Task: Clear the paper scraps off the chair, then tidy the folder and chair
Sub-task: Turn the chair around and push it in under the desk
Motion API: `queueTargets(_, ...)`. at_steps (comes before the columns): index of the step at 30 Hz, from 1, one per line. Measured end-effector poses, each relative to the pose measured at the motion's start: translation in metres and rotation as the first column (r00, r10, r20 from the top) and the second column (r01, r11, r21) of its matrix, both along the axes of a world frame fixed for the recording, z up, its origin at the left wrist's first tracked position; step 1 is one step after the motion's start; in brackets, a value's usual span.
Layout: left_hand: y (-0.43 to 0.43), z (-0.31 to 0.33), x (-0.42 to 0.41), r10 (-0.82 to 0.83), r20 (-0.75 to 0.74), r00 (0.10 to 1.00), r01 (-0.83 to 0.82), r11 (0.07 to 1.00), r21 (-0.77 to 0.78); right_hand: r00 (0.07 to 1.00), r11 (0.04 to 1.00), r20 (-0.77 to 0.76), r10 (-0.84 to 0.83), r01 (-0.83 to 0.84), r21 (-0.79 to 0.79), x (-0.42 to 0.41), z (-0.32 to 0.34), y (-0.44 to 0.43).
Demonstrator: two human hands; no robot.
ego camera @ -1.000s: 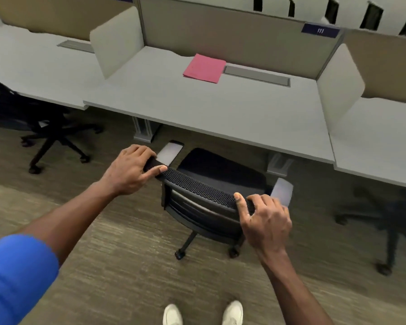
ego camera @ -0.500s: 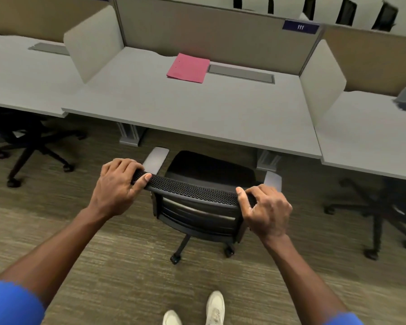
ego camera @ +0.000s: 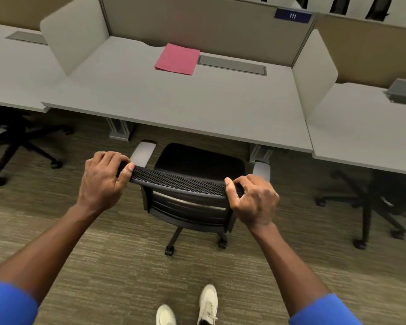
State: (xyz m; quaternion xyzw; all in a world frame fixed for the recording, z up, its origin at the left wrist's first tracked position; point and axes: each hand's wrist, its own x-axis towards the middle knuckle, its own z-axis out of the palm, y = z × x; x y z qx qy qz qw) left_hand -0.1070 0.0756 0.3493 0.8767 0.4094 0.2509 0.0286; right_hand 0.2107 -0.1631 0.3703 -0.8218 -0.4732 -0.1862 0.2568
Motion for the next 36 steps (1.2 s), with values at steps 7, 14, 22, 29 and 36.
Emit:
queueTargets(7, 0.017, 0.002, 0.023, 0.012, -0.062, 0.998, -0.013, 1.0, -0.017, 1.0, 1.0, -0.001, -0.023, 0.023, -0.009, 0.028, -0.001, 0.017)
queueTargets(14, 0.043, 0.008, 0.052, 0.025, -0.084, 0.996, -0.03, 0.998, -0.056, 1.0, 1.0, 0.004, 0.016, -0.016, -0.024, 0.062, -0.003, 0.053)
queueTargets(22, 0.07, 0.015, 0.087, 0.045, -0.084, 0.995, -0.053, 0.994, -0.097, 0.998, 0.999, -0.047, 0.042, -0.042, 0.0, 0.097, -0.003, 0.092)
queueTargets(29, 0.099, 0.019, 0.105, 0.035, -0.119, 0.992, -0.048, 0.993, -0.107, 0.996, 0.997, -0.047, 0.078, -0.079, -0.015, 0.12, -0.001, 0.128)
queueTargets(36, 0.132, 0.008, 0.123, 0.101, -0.101, 0.99, -0.106, 0.993, -0.048, 0.99, 0.991, -0.069, 0.125, -0.128, -0.03, 0.14, -0.002, 0.163)
